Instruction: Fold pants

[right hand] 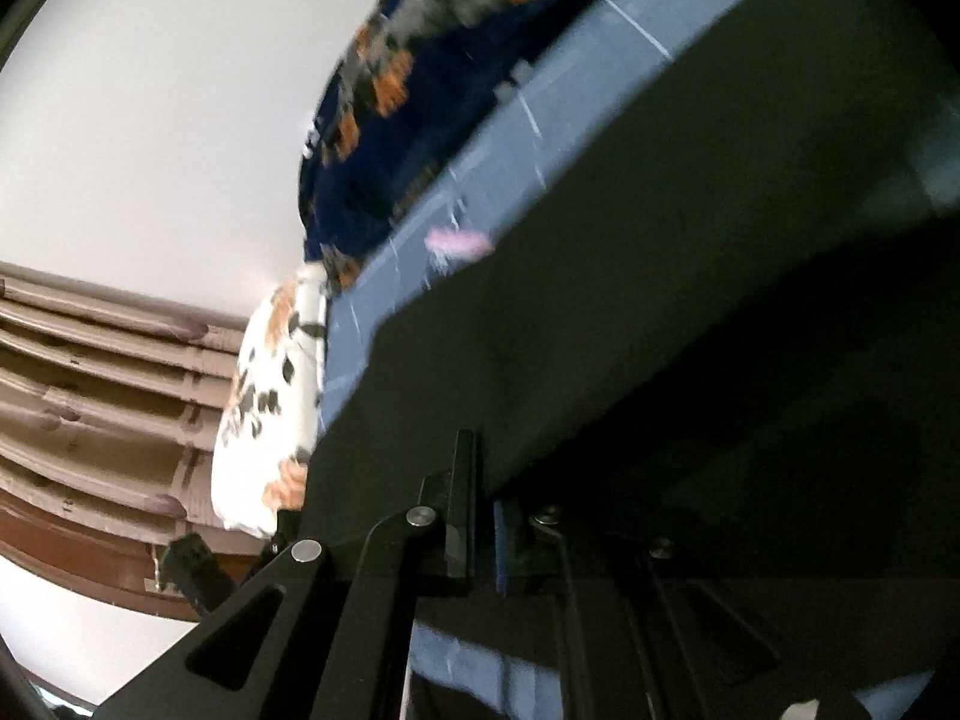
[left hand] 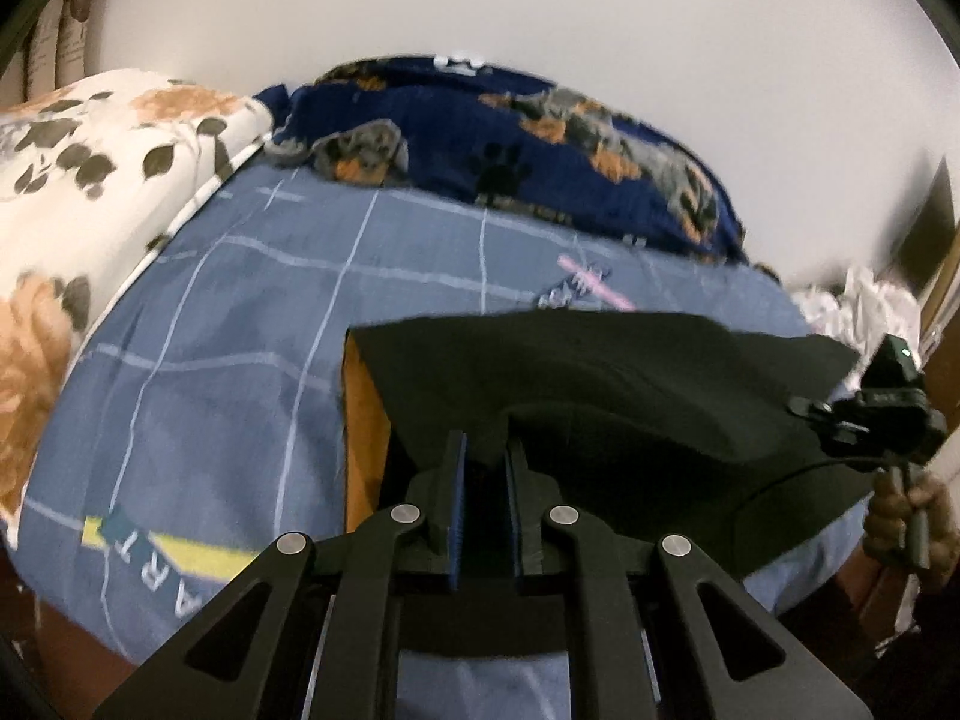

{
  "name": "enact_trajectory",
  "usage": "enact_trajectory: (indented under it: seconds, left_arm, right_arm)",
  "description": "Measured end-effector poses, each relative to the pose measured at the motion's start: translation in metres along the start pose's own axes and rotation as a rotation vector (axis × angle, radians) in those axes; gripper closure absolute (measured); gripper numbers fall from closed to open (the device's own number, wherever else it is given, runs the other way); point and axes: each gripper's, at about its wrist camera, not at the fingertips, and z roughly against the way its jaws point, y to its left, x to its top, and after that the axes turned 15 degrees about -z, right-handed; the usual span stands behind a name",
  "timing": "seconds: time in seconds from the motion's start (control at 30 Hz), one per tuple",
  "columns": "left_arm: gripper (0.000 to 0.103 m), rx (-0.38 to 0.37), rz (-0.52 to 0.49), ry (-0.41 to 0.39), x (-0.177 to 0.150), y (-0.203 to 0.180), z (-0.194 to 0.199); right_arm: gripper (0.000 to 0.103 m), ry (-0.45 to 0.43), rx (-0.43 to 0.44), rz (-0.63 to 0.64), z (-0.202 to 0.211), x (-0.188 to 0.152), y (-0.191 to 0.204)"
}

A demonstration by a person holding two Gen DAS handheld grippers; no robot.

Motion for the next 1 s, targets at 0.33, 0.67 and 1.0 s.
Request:
enact_trajectory:
  seconds: [0.33, 0.67, 1.0]
  left_arm:
    - [0.09, 0.015, 0.053, 0.068, -0.046, 0.001, 0.0]
    - [0.076, 0.095, 0.056, 0.099, -0.061, 0.004, 0.007]
    - [0.043, 0.275, 0.109, -0.042, -0.047, 0.017, 0.071]
  right_arm:
    - [0.097, 0.077, -0.07, -0.092, -0.007, -0.056, -0.064]
    - [0.098, 0.089, -0.086, -0.088, -0.008, -0.064, -0.071]
    - [0.098, 0.091, -0.071, -0.086, -0.013, -0.061, -0.074]
